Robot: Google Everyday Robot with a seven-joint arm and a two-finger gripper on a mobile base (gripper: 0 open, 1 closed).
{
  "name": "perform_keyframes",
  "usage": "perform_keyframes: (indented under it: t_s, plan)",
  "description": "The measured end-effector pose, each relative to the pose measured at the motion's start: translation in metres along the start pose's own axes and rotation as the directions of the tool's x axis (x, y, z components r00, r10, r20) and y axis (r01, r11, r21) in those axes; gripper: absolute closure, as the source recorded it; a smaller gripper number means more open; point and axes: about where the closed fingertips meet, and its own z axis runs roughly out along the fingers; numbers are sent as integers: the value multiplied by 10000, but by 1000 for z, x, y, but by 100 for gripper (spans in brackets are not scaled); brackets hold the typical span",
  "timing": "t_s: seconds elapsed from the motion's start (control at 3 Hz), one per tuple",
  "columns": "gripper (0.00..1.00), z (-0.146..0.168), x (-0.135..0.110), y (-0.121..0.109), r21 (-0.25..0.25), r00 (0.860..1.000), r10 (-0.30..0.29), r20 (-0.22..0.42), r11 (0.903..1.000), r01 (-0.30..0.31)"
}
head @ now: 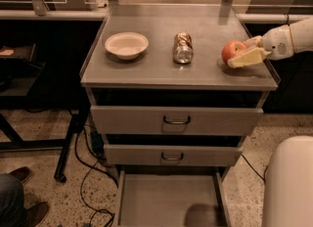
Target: Pick apple from bottom drawer and place on counter
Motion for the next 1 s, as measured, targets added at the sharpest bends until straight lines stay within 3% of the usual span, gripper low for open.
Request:
perform_keyframes:
  t_s: [0.33,0.67,1.0]
  plan:
    - [100,18,7,11,-853,9997,173,-145,9962,-185]
    - [100,24,8,14,-1152,9995,251,-181,9930,-270]
    - [84,24,8,15,-1148,9995,251,-180,9930,-270]
